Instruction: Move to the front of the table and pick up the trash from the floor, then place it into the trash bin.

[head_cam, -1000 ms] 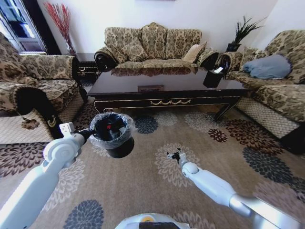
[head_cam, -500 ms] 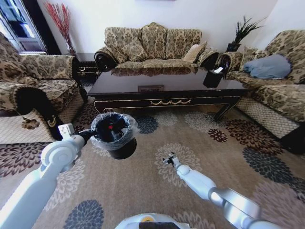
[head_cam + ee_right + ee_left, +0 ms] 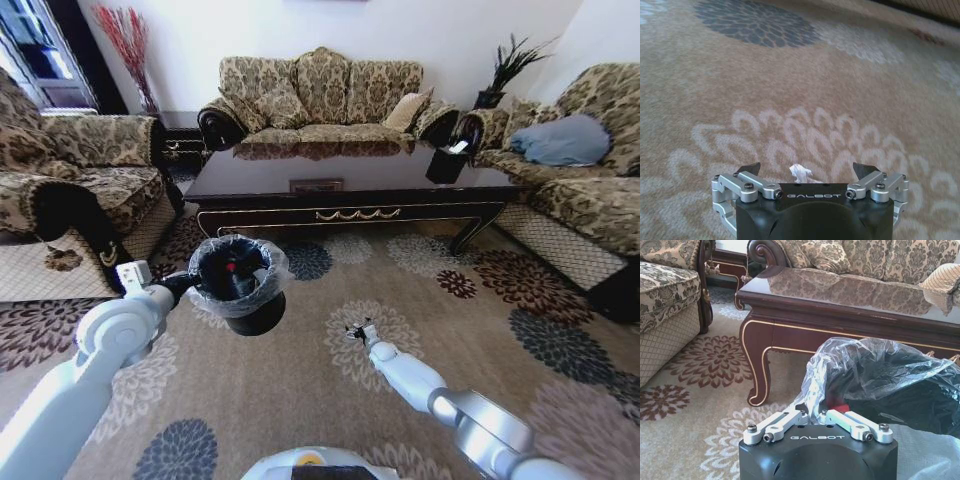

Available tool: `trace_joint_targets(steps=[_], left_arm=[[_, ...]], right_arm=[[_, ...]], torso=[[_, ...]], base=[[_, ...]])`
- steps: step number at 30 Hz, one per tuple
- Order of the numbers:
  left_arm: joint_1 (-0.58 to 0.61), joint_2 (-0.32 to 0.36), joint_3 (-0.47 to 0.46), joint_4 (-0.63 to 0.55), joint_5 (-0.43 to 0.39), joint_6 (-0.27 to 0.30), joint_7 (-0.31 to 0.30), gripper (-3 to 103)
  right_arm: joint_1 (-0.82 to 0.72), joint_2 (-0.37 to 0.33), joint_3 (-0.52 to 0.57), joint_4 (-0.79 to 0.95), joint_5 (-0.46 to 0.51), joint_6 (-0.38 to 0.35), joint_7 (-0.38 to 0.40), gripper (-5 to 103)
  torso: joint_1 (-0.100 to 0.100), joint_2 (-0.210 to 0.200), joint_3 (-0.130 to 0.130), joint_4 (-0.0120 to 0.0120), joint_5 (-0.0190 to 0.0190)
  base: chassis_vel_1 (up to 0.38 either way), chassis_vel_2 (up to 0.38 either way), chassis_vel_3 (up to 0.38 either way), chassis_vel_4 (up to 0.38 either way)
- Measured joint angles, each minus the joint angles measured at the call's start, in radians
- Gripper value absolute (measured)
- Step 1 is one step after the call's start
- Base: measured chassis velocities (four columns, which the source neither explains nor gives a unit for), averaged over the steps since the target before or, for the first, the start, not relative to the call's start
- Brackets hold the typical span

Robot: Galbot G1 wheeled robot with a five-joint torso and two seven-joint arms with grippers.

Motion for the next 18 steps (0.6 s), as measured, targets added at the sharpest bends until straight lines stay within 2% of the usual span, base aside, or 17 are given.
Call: trace_joint_targets(steps=[13, 14, 16, 18], left_arm=[[0.015, 0.003, -0.007, -0.013, 0.002, 0.0, -0.007, 4], [0.015, 0.003, -0.007, -0.013, 0.003, 0.0, -0.007, 4], [0.014, 0.003, -0.007, -0.013, 0.003, 0.0, -0.007, 4], [0.01, 0.003, -0.003, -0.007, 0.003, 0.0, -0.007, 4]], right_arm=[[-0.007, 0.019, 0.035, -0.023, 0.046, -0.042, 0.005, 100], [-0.004, 0.024, 0.038, -0.033, 0.047, -0.044, 0.005, 103], [-0.001, 0.027, 0.038, -0.039, 0.047, -0.044, 0.004, 99], [0.006, 0.034, 0.039, -0.054, 0.043, -0.044, -0.005, 89]], torso=[[0.0, 0.0, 0.0, 0.0001, 0.0], [0.0, 0.0, 0.0, 0.0001, 0.0], [0.0, 0.0, 0.0, 0.0002, 0.0], [0.0, 0.0, 0.0, 0.0002, 0.0001]], base=[[0.0, 0.0, 0.0, 0.0], [0.0, 0.0, 0.0, 0.0], [0.0, 0.0, 0.0, 0.0], [0.0, 0.0, 0.0, 0.0]])
